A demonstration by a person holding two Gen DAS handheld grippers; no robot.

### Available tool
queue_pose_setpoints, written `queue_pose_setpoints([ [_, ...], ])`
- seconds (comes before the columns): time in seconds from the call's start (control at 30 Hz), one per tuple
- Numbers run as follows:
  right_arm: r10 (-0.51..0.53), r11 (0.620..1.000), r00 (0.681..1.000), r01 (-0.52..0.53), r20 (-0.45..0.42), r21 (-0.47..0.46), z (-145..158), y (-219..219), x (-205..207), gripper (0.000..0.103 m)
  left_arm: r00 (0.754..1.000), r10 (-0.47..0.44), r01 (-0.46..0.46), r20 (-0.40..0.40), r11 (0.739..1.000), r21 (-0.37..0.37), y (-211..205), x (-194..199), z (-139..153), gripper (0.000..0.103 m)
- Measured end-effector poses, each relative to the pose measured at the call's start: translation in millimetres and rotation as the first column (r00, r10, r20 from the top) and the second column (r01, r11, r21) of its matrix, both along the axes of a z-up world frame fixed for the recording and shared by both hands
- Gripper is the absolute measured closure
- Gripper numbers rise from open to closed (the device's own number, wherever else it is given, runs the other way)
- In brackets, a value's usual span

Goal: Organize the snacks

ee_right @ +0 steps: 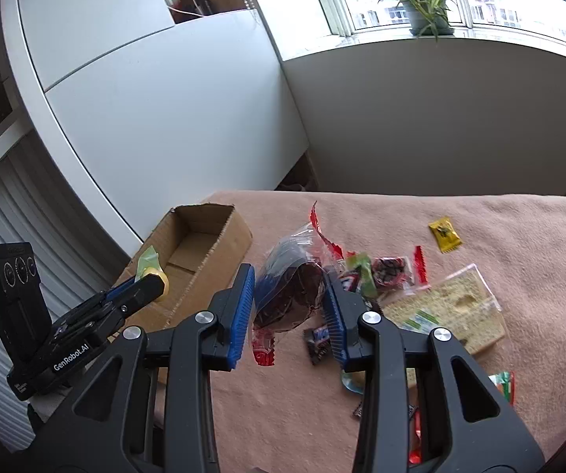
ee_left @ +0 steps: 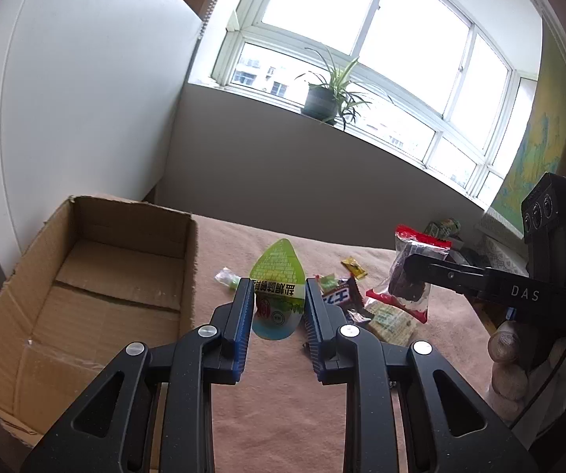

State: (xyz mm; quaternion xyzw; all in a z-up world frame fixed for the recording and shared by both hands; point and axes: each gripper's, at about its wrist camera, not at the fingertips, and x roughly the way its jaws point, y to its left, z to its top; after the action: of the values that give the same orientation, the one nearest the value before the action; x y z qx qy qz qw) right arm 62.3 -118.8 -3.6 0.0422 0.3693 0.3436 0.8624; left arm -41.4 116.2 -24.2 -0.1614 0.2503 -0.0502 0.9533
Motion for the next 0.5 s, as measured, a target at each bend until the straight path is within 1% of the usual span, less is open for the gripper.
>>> queue_pose_setpoints([
  [0.13, 0.072, 0.997, 0.997, -0.072, 0.01, 0.012, 6, 40, 1, 0.067, 0.997, 0.075, -0.075, 0.017, 0.997, -0.002, 26, -8, 0, 0.08],
  [0.3, 0.151, 0.989, 0.988, -0.151, 0.015, 0.008, 1, 92, -1, 0.068, 0.984, 0.179, -0.178, 0.016, 0.984, -0.013, 63, -16, -4, 0.08],
  [0.37, 0.178, 0.984, 0.984, -0.178, 0.01, 0.004, -1, 113, -2, 0.071, 0.978, 0.208, -0.208, 0.013, 0.978, -0.022, 75, -20, -6, 0.08],
  [0.5, 0.221, 0.975, 0.975, -0.221, 0.007, -0.024, -13, 147, -1, 0.071, 0.97, 0.245, -0.245, 0.006, 0.97, -0.005, 86, -23, -11, 0.08],
])
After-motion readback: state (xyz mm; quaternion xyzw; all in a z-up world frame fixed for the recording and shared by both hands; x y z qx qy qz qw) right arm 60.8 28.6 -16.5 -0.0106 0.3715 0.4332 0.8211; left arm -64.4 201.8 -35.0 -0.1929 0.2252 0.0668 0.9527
